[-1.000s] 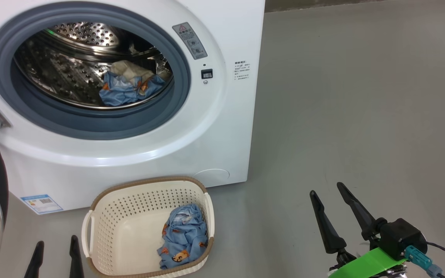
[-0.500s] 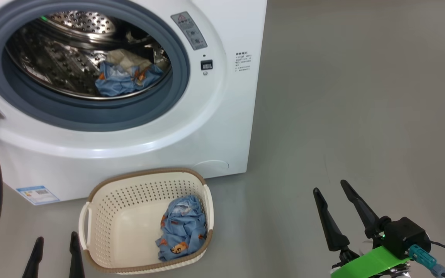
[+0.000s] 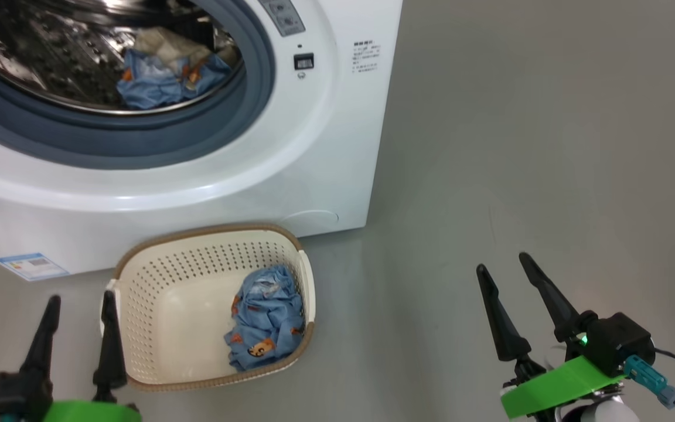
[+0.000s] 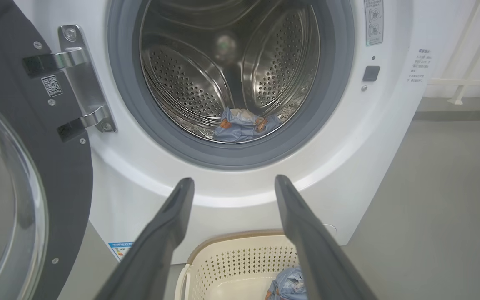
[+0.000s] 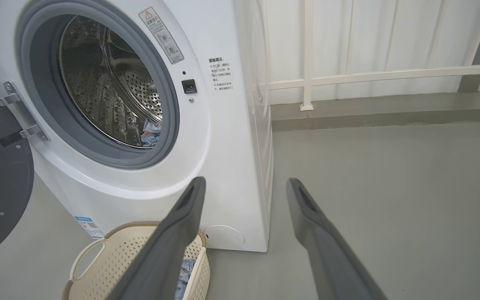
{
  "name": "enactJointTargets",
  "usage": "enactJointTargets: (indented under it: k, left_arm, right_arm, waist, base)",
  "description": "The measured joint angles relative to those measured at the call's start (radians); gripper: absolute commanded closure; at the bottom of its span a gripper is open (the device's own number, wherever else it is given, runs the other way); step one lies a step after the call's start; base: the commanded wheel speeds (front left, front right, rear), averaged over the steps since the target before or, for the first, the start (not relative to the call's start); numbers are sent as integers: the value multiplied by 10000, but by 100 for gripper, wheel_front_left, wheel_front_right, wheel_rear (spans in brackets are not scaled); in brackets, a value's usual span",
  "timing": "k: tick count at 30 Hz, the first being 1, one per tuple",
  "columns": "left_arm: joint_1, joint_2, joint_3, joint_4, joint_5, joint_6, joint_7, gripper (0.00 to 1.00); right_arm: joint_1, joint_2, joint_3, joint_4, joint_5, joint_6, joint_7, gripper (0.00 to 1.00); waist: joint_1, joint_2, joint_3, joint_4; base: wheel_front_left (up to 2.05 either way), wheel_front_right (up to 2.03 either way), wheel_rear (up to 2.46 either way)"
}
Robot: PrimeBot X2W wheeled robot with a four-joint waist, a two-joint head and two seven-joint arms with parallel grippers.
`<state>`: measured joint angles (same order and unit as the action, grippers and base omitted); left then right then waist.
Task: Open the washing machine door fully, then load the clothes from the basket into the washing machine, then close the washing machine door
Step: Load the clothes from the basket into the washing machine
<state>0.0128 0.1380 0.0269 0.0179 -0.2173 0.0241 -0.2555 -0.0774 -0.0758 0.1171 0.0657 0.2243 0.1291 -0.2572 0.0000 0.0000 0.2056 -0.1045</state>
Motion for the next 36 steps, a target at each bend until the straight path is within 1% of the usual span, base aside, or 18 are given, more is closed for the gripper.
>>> enactJointTargets:
  k: [3, 7, 9, 17, 27, 36]
  left_arm:
    - [-537, 54, -138, 336, 4, -136, 0, 0]
    - [-1418, 48, -483, 1035, -8, -516, 0, 0]
    - [-1670, 48, -522, 1246, -8, -560, 0, 0]
    - [-3433, 123, -794, 2823, -19, -957, 0, 0]
    - [-5219, 174, -871, 4650, -21, -1179, -2, 0]
    - [-6921, 320, -1114, 6755, -104, -1430, -2, 0]
  right_arm:
    - [-158, 40, 8, -25, -2, 0, 0, 0]
    - [-346, 44, -10, -98, -31, 0, 0, 0]
    - [-388, 46, -10, -98, -31, 0, 0, 0]
    - [-790, 52, -2, -211, -67, 0, 0, 0]
    - [-1252, 88, -10, -531, -142, 0, 0, 0]
    - [-1692, 136, -8, -723, -244, 0, 0, 0]
  waist:
    - [0, 0, 244, -75]
    - [0, 0, 607, -171]
    - [-1, 0, 705, -193]
    - [0, 0, 1528, -439]
    - [0, 0, 2872, -749]
    - [1, 0, 4267, -971]
  base:
    - [0, 0, 0]
    - [0, 0, 0]
    - [0, 0, 0]
    - [0, 0, 0]
    - [0, 0, 0]
    - [0, 0, 0]
